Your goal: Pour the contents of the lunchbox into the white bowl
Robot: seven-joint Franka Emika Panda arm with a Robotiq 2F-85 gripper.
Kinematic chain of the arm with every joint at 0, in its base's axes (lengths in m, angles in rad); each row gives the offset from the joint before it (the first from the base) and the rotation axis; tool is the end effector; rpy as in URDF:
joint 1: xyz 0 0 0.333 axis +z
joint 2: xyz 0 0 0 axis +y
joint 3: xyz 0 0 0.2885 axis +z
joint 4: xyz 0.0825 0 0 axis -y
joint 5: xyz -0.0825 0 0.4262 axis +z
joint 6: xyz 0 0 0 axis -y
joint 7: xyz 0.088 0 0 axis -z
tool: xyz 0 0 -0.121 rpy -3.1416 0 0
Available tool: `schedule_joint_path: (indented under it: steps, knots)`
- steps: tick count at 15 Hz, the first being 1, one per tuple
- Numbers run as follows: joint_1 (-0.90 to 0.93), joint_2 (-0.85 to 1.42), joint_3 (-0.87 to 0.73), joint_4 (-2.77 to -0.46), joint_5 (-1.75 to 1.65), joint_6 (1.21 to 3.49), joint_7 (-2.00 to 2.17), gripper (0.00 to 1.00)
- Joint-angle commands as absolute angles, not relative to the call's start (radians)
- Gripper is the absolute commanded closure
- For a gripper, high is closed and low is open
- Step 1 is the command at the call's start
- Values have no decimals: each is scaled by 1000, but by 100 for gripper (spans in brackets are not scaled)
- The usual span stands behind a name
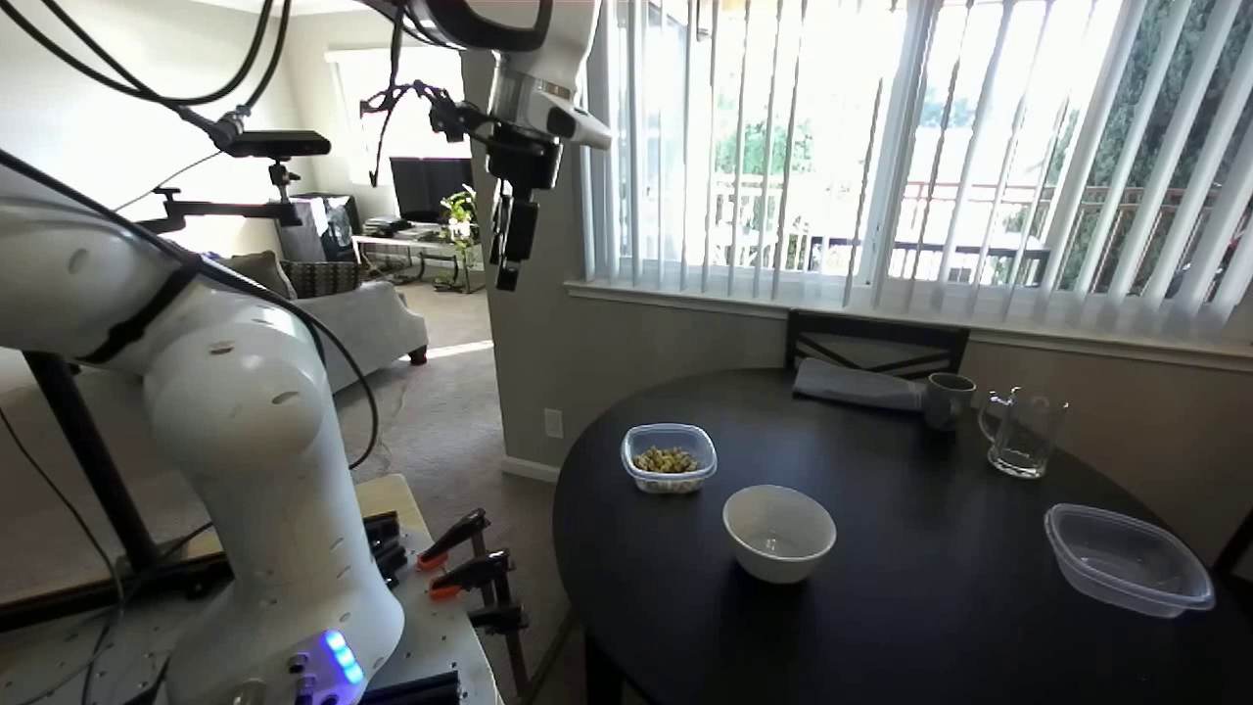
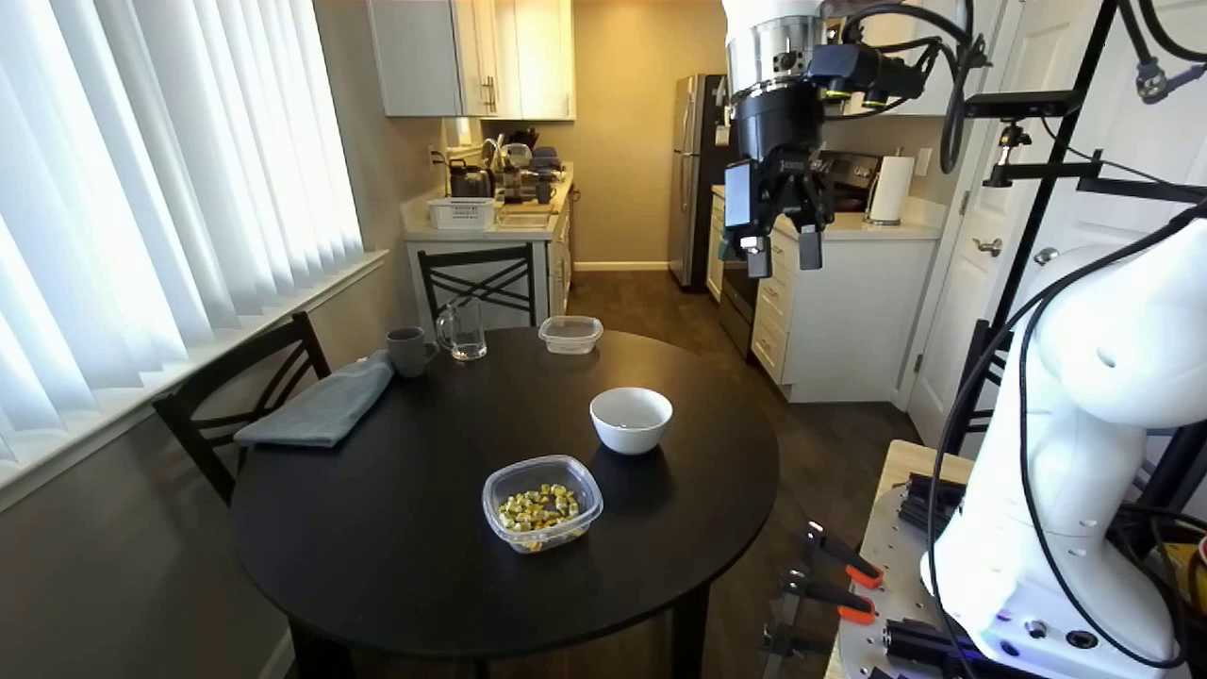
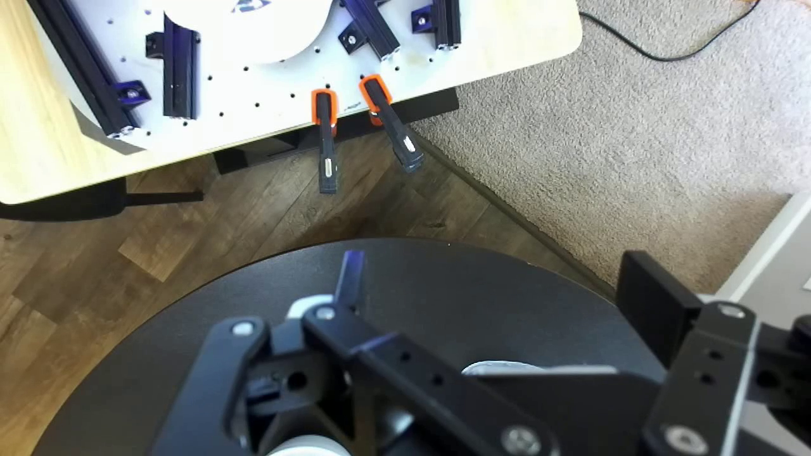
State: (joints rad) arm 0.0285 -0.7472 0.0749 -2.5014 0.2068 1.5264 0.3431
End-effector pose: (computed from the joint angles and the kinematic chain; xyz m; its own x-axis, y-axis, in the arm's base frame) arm 0.3537 0.0622 0.4670 0.9293 -0.2579 -0.2643 -0.2844 -0.9564 -0.0668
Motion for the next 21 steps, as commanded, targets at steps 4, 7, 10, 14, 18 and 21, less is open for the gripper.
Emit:
schedule_joint_path:
  steps: [4,7,10,14,18,21]
  knots:
    - [-6,-620,151,-2497,166,1759,344,0]
    - [-1,-510,173,-2499,156,2032,346,0]
    - [-11,-360,152,-2524,180,2298,382,0]
    - [-3,-130,119,-2589,244,2629,431,0]
    - [54,142,133,-2600,284,2936,501,0]
    - [131,360,121,-2549,301,3116,563,0]
